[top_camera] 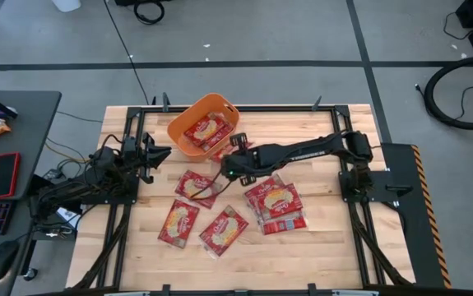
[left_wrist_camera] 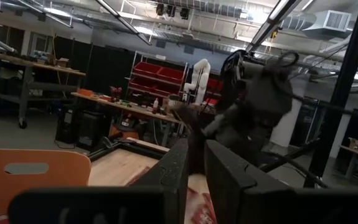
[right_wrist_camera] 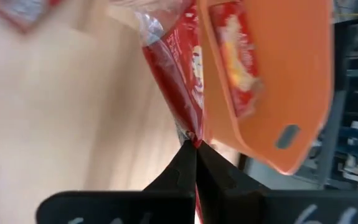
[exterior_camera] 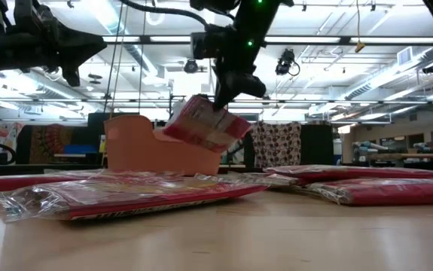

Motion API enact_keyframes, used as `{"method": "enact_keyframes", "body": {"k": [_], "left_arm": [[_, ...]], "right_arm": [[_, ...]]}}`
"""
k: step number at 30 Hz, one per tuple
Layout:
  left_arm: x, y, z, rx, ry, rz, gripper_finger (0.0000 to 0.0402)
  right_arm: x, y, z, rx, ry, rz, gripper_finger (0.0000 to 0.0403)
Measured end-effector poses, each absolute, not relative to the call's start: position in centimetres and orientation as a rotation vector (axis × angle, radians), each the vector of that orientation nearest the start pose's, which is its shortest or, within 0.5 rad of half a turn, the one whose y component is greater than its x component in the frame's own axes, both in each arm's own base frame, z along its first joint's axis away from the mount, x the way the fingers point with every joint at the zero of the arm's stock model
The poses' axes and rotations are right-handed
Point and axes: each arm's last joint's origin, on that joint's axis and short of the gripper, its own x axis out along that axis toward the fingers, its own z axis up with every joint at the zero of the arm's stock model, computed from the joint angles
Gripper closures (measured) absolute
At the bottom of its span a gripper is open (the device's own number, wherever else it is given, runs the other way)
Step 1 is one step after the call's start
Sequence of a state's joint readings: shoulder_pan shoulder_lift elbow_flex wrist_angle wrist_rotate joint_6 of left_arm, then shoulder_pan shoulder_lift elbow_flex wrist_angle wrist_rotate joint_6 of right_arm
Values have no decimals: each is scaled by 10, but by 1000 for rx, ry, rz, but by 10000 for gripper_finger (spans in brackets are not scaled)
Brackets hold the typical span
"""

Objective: Sort popcorn bags into baskets
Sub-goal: Put the red popcorn bag into the orange bin

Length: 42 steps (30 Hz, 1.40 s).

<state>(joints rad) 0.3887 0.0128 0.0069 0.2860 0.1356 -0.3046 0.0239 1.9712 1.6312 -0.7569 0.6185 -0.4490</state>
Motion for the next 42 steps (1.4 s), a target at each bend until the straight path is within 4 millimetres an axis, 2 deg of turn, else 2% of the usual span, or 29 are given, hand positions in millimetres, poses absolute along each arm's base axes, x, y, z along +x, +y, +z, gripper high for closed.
{"method": "enact_keyframes", "body": {"k": [4,9,17,20,24,26,28,31,36,42], "left_arm": [[89,32,192,-228,-307,207,345],[88,32,192,-228,-307,207,345],[88,32,192,-228,-307,207,345],[89,32,192,-228,-307,207,345],[88,32,192,-227,-309,207,345],[88,32,192,-227,-308,207,345],[88,32,192,-227,-308,207,345],[88,32,192,-226,-307,206,345],[89,32,192,-227,-306,207,345],[89,32,191,-229,-298,208,345]], "right_arm": [[420,-17,258,-802,1071,-341,400],[432,-40,268,-876,956,-360,399],[437,-96,277,-768,781,-285,393],[441,-117,267,-717,757,-331,384],[453,-131,235,-682,777,-327,358],[459,-124,218,-708,830,-335,336],[464,-113,215,-739,860,-371,312],[463,-98,229,-748,844,-387,280],[444,-69,254,-699,897,-286,251],[421,-20,247,-566,1104,-173,245]]}}
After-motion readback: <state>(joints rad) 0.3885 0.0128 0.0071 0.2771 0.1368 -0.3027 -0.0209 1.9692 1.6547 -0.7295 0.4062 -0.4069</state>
